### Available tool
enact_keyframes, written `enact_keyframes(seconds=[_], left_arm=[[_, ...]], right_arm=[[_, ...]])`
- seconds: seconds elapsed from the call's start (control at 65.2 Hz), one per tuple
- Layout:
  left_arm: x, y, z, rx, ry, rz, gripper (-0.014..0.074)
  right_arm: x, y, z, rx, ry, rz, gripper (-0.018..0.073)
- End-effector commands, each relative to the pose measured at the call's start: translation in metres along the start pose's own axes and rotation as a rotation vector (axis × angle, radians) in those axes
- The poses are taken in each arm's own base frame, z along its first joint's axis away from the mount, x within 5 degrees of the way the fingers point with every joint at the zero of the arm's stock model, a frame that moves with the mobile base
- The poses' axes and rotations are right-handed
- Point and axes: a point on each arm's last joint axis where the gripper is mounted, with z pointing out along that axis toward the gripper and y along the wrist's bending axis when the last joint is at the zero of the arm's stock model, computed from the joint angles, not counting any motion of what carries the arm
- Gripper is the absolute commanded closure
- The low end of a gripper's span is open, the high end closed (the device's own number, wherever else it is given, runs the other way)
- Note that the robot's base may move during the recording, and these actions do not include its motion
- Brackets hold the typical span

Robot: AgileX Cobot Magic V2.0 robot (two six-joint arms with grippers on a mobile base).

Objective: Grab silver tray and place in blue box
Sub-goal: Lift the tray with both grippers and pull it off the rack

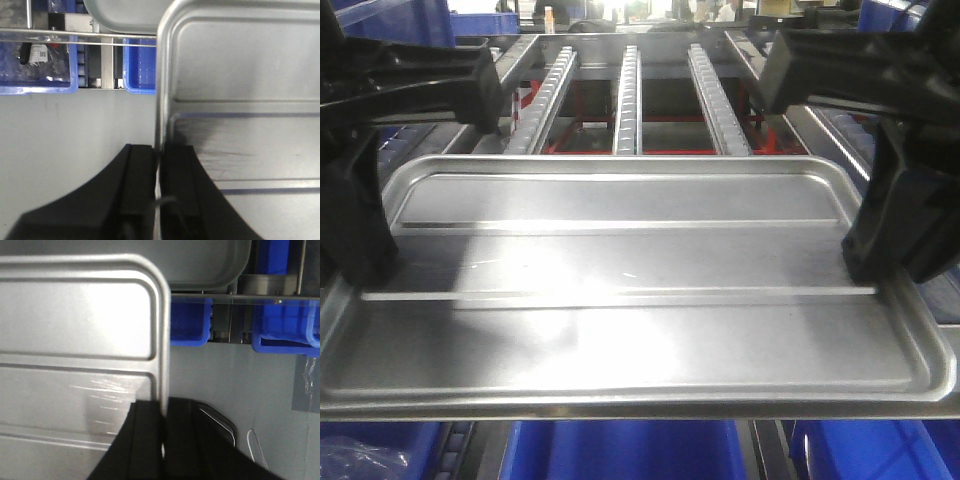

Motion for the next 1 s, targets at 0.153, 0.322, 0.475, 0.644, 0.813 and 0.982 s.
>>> enact_keyframes(seconds=[0.153,0.322,0.475,0.644,0.813,0.982], left_arm=[[-0.0072,-0.0015,-0.0140,0.056,-0.065,-0.005,0.0610],[-0.0072,-0.0014,-0.0140,0.055,-0.064,-0.005,0.0610],[-0.0059,-0.0005,-0.0139,0.045,-0.050,-0.011,0.0610],[-0.0052,0.0006,-0.0138,0.033,-0.042,-0.013,0.0610],[-0.0052,0.0006,-0.0138,0.033,-0.042,-0.013,0.0610],[-0.0052,0.0006,-0.0138,0.033,-0.042,-0.013,0.0610]], right_arm=[[-0.0093,0.0059,-0.0127,-0.072,-0.085,-0.013,0.0503],[-0.0092,0.0058,-0.0126,-0.070,-0.084,-0.013,0.0503],[-0.0087,0.0050,-0.0125,-0.062,-0.078,-0.013,0.0503],[-0.0087,0.0050,-0.0125,-0.062,-0.078,-0.013,0.0503],[-0.0087,0.0050,-0.0125,-0.062,-0.078,-0.013,0.0503],[-0.0087,0.0050,-0.0125,-0.062,-0.078,-0.013,0.0503]])
